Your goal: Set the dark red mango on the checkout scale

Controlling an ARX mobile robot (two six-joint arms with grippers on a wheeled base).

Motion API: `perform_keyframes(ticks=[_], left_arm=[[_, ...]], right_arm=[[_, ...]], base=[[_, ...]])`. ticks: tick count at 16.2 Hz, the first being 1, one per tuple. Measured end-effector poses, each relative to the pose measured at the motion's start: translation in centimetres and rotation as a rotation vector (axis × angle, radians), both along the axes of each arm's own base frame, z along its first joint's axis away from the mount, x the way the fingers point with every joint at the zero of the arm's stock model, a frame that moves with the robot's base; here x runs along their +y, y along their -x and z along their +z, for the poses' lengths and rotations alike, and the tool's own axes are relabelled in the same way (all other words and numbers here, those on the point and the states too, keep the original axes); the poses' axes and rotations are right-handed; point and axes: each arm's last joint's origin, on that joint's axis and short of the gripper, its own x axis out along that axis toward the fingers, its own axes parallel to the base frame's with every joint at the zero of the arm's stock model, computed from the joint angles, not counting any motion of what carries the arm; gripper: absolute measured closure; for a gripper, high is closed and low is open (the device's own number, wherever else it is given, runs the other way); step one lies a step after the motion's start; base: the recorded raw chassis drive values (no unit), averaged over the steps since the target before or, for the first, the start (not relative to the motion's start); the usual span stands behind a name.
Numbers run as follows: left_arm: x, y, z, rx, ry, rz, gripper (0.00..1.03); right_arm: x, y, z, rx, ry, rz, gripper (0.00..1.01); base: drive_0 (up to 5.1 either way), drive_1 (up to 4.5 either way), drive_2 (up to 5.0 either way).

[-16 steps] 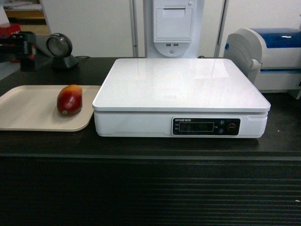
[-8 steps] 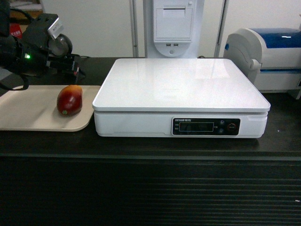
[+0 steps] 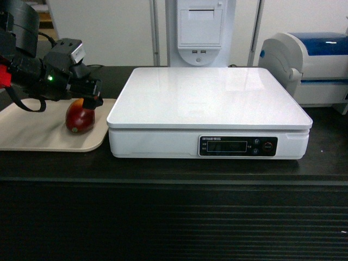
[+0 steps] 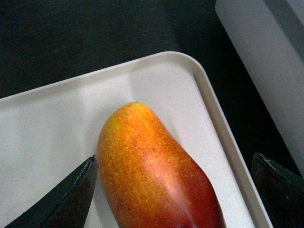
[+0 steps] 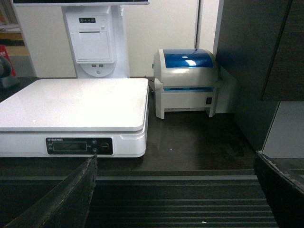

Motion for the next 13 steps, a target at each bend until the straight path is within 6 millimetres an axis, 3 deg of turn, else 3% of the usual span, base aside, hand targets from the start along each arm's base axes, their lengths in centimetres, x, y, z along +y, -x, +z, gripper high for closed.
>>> perform_keyframes(ticks=[3, 7, 10, 11, 13], left_arm=[[0.7, -0.9, -0.5, 0.021, -0.014, 0.027, 0.05], [1.4, -1.4, -3.1, 0.114, -0.015, 0.030, 0.05], [1.5, -1.6, -3.0, 0.109, -0.005, 0.030, 0.05], [1.5, -1.7, -2.9, 0.101, -0.005, 0.030, 0.07], [1.5, -1.7, -2.9, 0.099, 0.000, 0.024, 0.25]], right_arm=[[0.0, 0.0, 0.0, 0.000, 0.000, 0.000, 0.03], [0.0, 0.0, 0.0, 0.000, 0.000, 0.000, 0.03], [0.0, 0.0, 0.0, 0.000, 0.000, 0.000, 0.03], [0.0, 0.0, 0.0, 0.000, 0.000, 0.000, 0.03], [0.0, 0.0, 0.0, 0.000, 0.000, 0.000, 0.03]], base=[[0.0, 0.00, 0.0], [0.0, 0.00, 0.0], [0.0, 0.00, 0.0], [0.0, 0.00, 0.0], [0.0, 0.00, 0.0]])
